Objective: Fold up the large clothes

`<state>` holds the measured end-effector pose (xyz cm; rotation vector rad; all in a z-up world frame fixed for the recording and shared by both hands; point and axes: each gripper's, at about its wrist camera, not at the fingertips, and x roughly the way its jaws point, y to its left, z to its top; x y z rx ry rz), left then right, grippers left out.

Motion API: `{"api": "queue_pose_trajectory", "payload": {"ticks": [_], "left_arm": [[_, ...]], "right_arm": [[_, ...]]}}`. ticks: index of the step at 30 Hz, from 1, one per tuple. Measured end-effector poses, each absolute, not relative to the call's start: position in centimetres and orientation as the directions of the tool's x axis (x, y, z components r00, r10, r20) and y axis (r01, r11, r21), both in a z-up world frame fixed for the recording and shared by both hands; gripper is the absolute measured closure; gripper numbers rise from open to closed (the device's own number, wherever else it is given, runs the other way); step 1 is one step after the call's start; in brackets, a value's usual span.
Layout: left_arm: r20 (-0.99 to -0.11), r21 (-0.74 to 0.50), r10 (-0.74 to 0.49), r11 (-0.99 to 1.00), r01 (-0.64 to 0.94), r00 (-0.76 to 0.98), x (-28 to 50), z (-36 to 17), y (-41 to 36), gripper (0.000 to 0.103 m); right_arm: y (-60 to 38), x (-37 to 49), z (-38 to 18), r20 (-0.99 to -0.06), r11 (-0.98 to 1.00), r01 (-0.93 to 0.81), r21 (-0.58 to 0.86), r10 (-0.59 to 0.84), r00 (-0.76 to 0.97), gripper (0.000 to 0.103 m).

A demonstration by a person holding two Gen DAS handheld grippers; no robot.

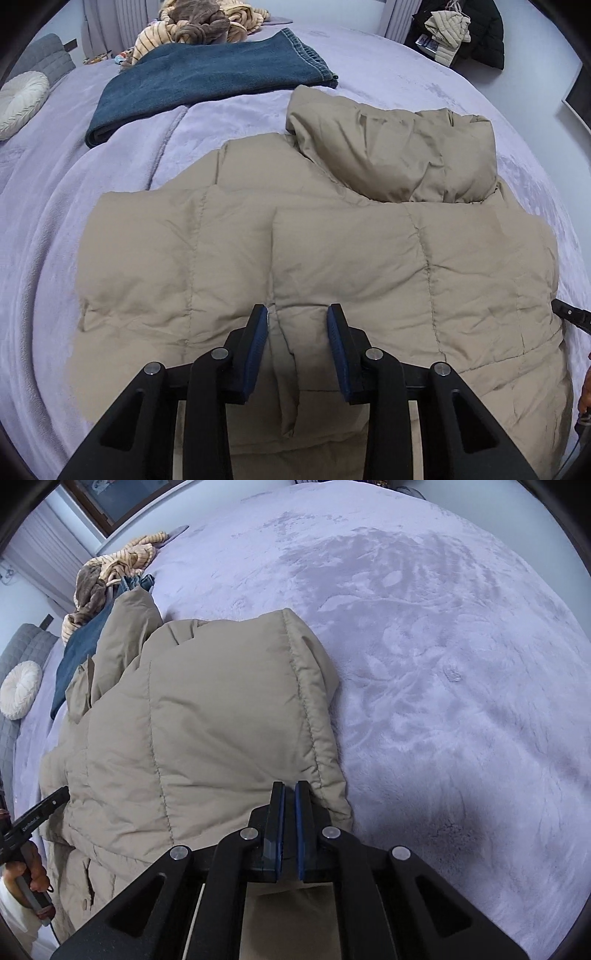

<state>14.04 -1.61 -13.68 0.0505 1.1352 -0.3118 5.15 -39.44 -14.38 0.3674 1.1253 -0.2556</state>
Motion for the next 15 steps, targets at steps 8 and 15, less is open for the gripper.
{"api": "queue_pose_trajectory", "payload": {"ticks": [8,15], "left_arm": [[-0.913,-0.100,-0.180,0.969,0.228,0.367,10.4,-11.2,0.9,0.056],[-0.896,-0.058,-0.123,0.985,0.160,0.428,5.8,-9.6,1.5,0.002]], "right_arm": [[-38.9,1.3,-12.0,-0.919,0.883,0.408,0.230,0.059,0.390,0.094],[-38.2,-2.5,-12.7,-0.931,0.863,0.424,0.276,0.130,0.341,0.077]]}}
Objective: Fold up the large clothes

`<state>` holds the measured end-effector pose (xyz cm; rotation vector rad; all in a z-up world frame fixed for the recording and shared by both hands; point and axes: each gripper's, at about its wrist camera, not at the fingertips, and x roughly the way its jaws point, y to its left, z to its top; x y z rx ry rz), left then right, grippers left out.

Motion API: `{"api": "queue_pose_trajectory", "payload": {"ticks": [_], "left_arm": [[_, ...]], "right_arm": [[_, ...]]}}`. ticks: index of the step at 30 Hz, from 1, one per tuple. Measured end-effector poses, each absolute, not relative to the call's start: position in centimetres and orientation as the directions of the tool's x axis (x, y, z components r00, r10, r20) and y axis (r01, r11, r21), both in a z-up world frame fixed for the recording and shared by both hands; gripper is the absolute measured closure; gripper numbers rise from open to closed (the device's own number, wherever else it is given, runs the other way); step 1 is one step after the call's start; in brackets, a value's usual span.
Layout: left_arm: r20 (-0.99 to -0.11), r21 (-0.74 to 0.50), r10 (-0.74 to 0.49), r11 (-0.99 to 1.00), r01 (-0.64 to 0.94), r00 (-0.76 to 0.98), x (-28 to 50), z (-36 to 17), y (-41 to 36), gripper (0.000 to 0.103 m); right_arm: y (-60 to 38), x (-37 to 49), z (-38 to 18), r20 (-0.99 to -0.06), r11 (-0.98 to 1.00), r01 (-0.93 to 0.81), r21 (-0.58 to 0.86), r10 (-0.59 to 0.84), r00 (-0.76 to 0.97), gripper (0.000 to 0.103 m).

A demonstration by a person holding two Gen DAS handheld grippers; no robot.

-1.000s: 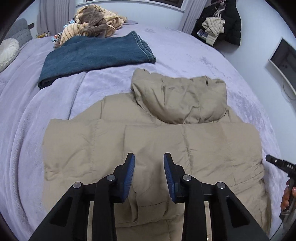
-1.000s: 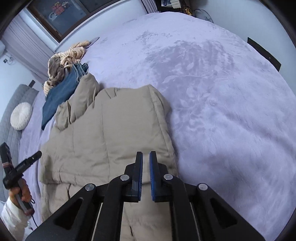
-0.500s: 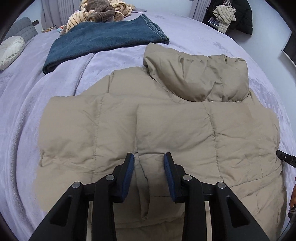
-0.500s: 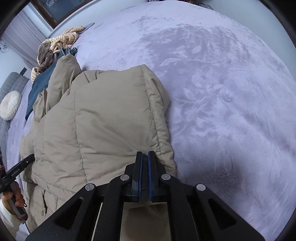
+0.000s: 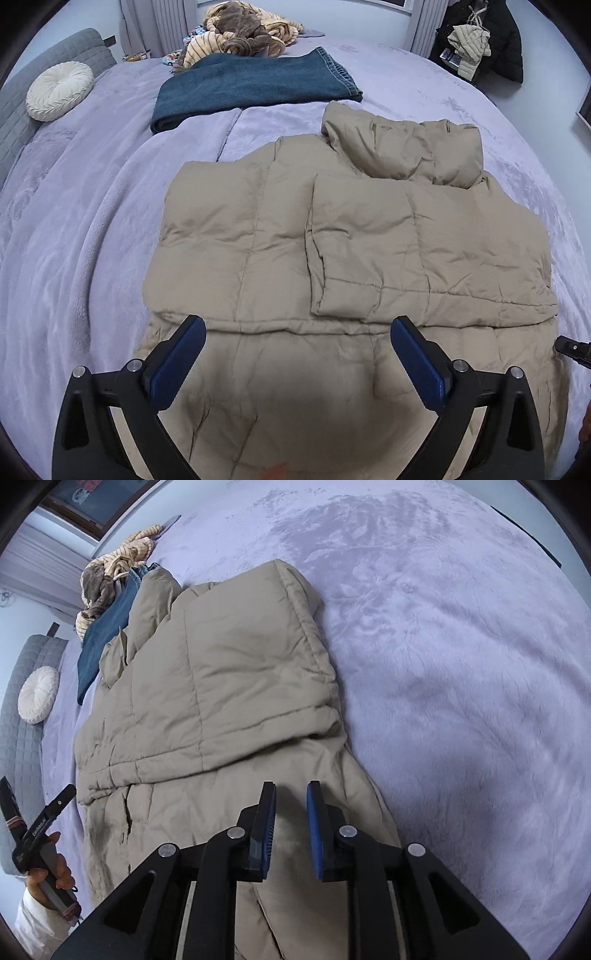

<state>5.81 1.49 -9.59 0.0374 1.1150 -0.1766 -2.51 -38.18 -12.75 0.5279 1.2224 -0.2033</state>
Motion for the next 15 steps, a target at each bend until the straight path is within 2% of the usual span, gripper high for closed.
{"api": "queue_pose_trajectory", "payload": {"ticks": [1,3,5,7,9,15], "left_arm": [[-0.901,-0.066,-0.124,0.986,0.152,0.416,5.4,-9.7,1.5,0.002],[-0.912,-0.075,-0.123,0.988,0.137,0.391,4.4,-9.9,1.4,0.001],[-0.920,-0.071,-0.114,0.989,0.127,0.374,3.3,-10.0,1.2,0.001],[-0.927,-0.067,-0.107,0.990,0.123,0.358,2.4,-10.1,1.0,0.001],[-0.936,-0.070,-0.107,0.990,0.120,0.335,1.2,-10.1,0.9,0.001],[-0.952,-0.066,-0.093,0.993,0.100,0.293,-1.8,-9.7,1.4,0.001]], "right_arm": [[-38.2,-2.9,-12.8,-0.932,0.862,0.425,0.278,0.134,0.338,0.070],[-38.1,-3.6,-13.0,-0.933,0.860,0.424,0.283,0.144,0.330,0.062],[-37.9,-4.1,-13.0,-0.932,0.863,0.412,0.291,0.159,0.325,0.059],[-37.6,-4.5,-13.0,-0.932,0.868,0.399,0.296,0.170,0.321,0.045],[-37.2,-5.1,-12.8,-0.928,0.869,0.386,0.309,0.188,0.321,0.036],[-35.6,-6.8,-12.3,-0.922,0.866,0.370,0.336,0.221,0.319,0.024]]}}
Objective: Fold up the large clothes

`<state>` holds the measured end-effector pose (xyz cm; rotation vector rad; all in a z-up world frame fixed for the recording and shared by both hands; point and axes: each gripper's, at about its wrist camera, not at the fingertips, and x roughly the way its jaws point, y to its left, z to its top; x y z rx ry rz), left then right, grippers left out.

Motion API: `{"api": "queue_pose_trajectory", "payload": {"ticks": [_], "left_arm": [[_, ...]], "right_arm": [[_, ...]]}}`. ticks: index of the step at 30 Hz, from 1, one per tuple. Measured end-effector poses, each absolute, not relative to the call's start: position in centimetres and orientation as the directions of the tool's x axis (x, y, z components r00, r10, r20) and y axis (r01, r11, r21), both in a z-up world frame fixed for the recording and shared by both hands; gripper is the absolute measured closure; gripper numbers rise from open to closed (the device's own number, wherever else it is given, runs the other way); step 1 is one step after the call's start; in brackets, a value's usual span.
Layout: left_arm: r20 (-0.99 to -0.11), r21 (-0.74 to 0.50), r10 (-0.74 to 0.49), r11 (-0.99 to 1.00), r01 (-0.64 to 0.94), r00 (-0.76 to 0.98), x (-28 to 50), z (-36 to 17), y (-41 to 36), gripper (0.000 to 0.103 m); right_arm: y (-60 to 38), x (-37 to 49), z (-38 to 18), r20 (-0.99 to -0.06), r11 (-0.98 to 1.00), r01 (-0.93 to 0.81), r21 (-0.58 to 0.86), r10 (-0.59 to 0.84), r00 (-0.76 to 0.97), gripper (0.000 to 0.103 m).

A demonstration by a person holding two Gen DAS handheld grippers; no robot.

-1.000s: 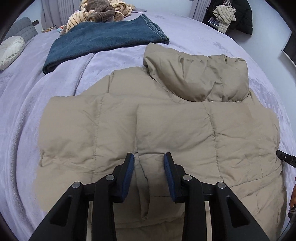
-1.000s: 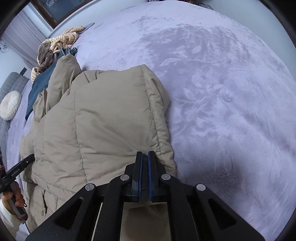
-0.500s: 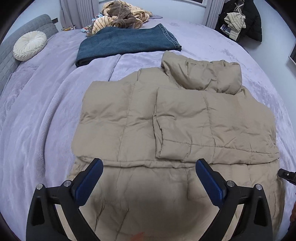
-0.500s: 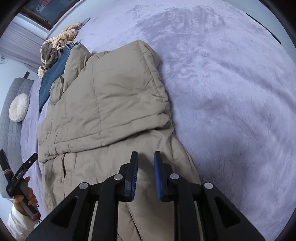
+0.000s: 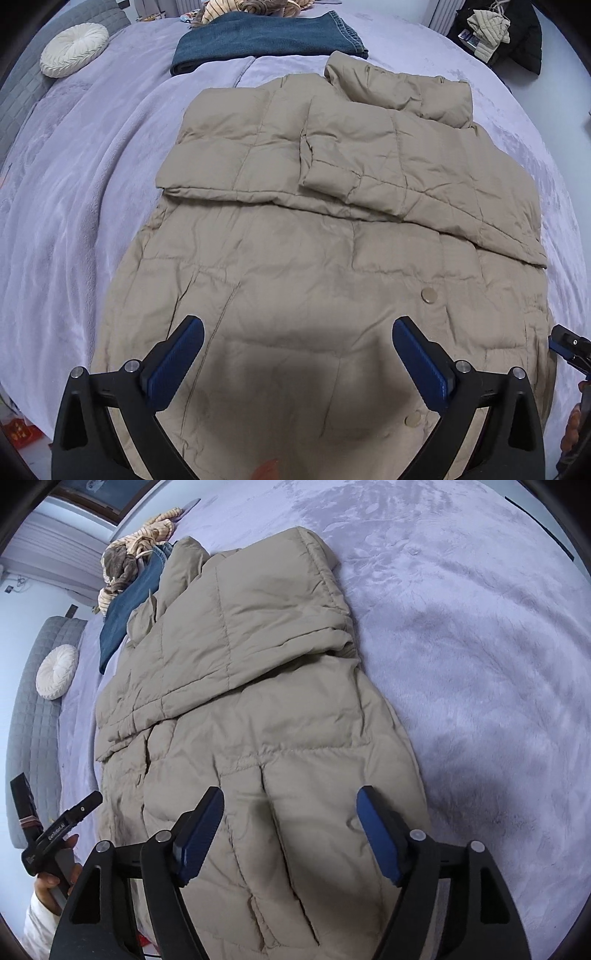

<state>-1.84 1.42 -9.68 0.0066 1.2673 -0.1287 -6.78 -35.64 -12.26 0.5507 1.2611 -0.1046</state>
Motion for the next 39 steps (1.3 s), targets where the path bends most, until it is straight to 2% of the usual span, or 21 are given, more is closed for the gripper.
{"api": "queue_pose_trajectory", "payload": {"ticks": [10,15,21,30,39], "left_arm": [[-0.969,-0.074,-0.099,0.991,0.115,0.226,-6.6,-10.1,4.7,0.001],[-0.974,-0.057,-0.081,0.992,0.116,0.211,-9.7,-10.0,7.3,0.001],[-0.975,-0.052,-0.065,0.996,0.070,0.211,-13.1,-10.3,11.4,0.001],[-0.962,-0.250,-0.246,0.968,-0.017,0.121,-18.3,-12.5,16.5,0.001],[-0.881,-0.474,-0.470,0.874,-0.112,0.058,-21.0,-14.7,19.8,0.001]], "right_arm": [[-32.8,-11.4,-12.2,-0.922,0.835,0.426,0.347,0.221,0.317,0.014],[-30.9,-14.8,-12.0,-0.936,0.846,0.431,0.314,0.200,0.290,0.014],[-29.3,-18.6,-12.2,-0.927,0.797,0.492,0.351,0.221,0.303,0.014],[-28.1,-22.8,-11.6,-0.906,0.753,0.528,0.393,0.219,0.363,0.014],[-29.5,-26.8,-13.5,-0.899,0.628,0.648,0.431,0.239,0.367,0.014]]}}
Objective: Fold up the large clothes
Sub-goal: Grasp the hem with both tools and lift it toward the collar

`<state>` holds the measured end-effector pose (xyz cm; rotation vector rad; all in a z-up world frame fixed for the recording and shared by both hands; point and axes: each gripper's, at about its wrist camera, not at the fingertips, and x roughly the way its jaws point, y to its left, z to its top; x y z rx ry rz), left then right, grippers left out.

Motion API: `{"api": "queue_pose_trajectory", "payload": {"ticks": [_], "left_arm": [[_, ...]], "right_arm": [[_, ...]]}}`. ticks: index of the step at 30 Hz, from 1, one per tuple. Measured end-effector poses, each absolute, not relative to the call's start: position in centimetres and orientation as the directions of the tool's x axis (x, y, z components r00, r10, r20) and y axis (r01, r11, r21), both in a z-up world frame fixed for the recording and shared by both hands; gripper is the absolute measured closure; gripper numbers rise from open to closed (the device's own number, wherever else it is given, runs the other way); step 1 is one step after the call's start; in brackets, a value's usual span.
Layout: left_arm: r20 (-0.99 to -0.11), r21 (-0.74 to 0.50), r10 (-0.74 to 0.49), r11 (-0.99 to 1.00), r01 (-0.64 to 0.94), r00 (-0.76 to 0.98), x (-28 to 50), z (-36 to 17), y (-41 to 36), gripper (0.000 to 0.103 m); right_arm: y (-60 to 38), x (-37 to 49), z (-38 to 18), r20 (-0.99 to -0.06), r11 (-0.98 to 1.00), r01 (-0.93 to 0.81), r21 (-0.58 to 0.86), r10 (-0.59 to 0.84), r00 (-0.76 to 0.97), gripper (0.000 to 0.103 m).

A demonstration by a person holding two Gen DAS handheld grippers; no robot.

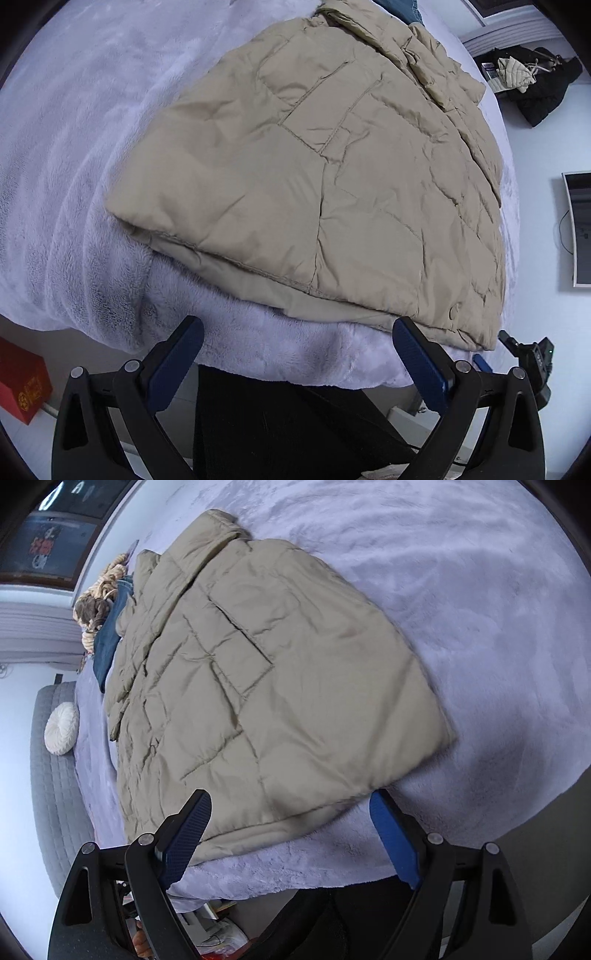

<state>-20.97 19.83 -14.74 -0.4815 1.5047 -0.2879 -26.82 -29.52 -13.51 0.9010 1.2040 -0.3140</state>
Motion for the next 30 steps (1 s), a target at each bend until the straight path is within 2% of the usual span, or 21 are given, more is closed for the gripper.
{"api": "queue_pose_trajectory", "payload": {"ticks": [4,5,6,15,16,17,18,19,21,23,24,25,27,30], "left_arm": [[-0.858,-0.512,-0.510,0.847,-0.143,0.053,-20.4,-15.8,19.9,0.001],[-0.854,-0.520,-0.517,0.840,-0.156,0.061,-19.9,-16.1,19.7,0.001],[-0.848,-0.529,-0.526,0.832,-0.167,0.069,-19.6,-16.2,19.7,0.001],[-0.812,-0.583,-0.563,0.792,-0.184,0.152,-16.8,-15.4,18.4,0.001],[-0.814,-0.580,-0.558,0.793,-0.184,0.161,-16.6,-15.5,18.4,0.004],[-0.812,-0.583,-0.557,0.791,-0.186,0.175,-16.3,-15.3,18.3,0.010],[-0.810,-0.585,-0.557,0.790,-0.182,0.183,-16.0,-15.3,18.3,0.031],[-0.815,-0.577,-0.550,0.798,-0.173,0.180,-15.7,-15.1,18.3,0.057],[-0.830,-0.553,-0.527,0.820,-0.145,0.181,-15.4,-14.8,18.5,0.090],[-0.822,-0.558,-0.528,0.821,-0.118,0.212,-15.6,-13.9,19.3,0.090],[-0.815,-0.564,-0.531,0.819,-0.104,0.230,-15.6,-13.2,19.5,0.090],[-0.811,-0.564,-0.531,0.821,-0.089,0.244,-15.5,-12.5,19.6,0.090],[-0.806,-0.565,-0.533,0.823,-0.064,0.257,-15.4,-11.3,19.6,0.090],[-0.809,-0.542,-0.517,0.841,-0.012,0.280,-14.8,-9.4,19.2,0.090]], "right_arm": [[-30.2,-28.0,-15.6,-0.880,0.522,0.709,0.475,0.281,0.383,0.013],[-30.3,-27.8,-16.0,-0.875,0.507,0.713,0.484,0.287,0.390,0.010],[-30.2,-27.6,-16.3,-0.868,0.499,0.710,0.497,0.294,0.401,0.000],[-29.1,-24.5,-16.6,-0.746,0.371,0.650,0.664,0.388,0.541,0.000],[-28.9,-24.2,-16.5,-0.746,0.377,0.646,0.664,0.391,0.538,0.000],[-28.8,-23.9,-16.4,-0.748,0.382,0.645,0.662,0.396,0.532,0.000],[-28.7,-23.8,-16.4,-0.748,0.384,0.644,0.661,0.401,0.529,0.000],[-28.7,-23.6,-16.2,-0.745,0.383,0.641,0.665,0.404,0.531,0.000],[-28.7,-23.5,-15.9,-0.733,0.376,0.632,0.678,0.407,0.544,0.000],[-28.8,-23.5,-15.9,-0.724,0.359,0.632,0.687,0.410,0.555,0.003],[-28.9,-23.6,-16.0,-0.721,0.348,0.635,0.690,0.411,0.558,0.018],[-28.9,-23.7,-16.1,-0.715,0.334,0.637,0.695,0.414,0.563,0.053],[-29.5,-24.1,-16.6,-0.716,0.308,0.657,0.689,0.429,0.550,0.089],[-29.6,-24.0,-16.2,-0.737,0.340,0.660,0.671,0.406,0.541,0.093]]}}
